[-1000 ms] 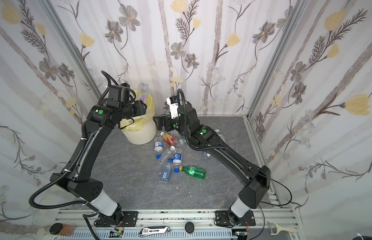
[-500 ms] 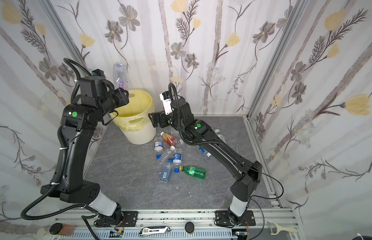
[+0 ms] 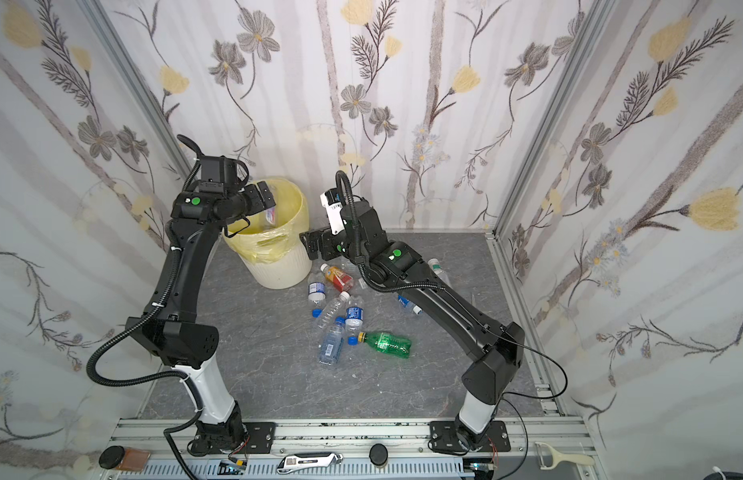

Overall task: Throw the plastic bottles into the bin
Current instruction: 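Carry the clear bottle over the bin with the left gripper and release it, then move both grippers back over the pile, right toward a green soda bottle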

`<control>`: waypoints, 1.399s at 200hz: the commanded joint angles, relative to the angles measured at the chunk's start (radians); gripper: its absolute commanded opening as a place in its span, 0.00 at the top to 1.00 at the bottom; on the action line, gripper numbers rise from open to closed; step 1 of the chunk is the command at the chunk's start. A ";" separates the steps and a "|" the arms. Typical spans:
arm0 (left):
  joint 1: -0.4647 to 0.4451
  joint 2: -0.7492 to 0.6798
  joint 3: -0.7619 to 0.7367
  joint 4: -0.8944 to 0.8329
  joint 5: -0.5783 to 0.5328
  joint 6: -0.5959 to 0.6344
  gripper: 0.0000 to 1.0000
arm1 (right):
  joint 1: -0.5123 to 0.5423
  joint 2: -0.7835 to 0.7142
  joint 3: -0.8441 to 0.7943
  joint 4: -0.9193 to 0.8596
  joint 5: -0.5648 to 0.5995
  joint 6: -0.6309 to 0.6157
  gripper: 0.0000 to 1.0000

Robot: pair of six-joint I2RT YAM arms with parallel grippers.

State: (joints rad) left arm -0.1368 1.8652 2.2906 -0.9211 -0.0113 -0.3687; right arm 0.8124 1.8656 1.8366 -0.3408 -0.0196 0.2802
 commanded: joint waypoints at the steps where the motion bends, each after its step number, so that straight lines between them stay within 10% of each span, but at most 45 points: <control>1: 0.001 -0.049 0.009 0.039 0.030 -0.006 0.00 | 0.002 -0.013 -0.017 0.032 0.020 0.008 0.00; 147: -0.109 -0.241 -0.177 0.078 0.042 -0.027 0.00 | -0.011 -0.082 -0.135 0.069 0.033 0.057 0.00; 280: -0.302 -0.603 -0.743 0.359 0.047 -0.117 0.00 | -0.042 -0.461 -0.735 0.097 0.152 0.135 0.00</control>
State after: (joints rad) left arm -0.4099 1.3270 1.6512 -0.6754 0.0338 -0.4294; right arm 0.7712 1.4578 1.2037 -0.2729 0.0914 0.3645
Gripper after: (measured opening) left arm 0.997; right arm 0.995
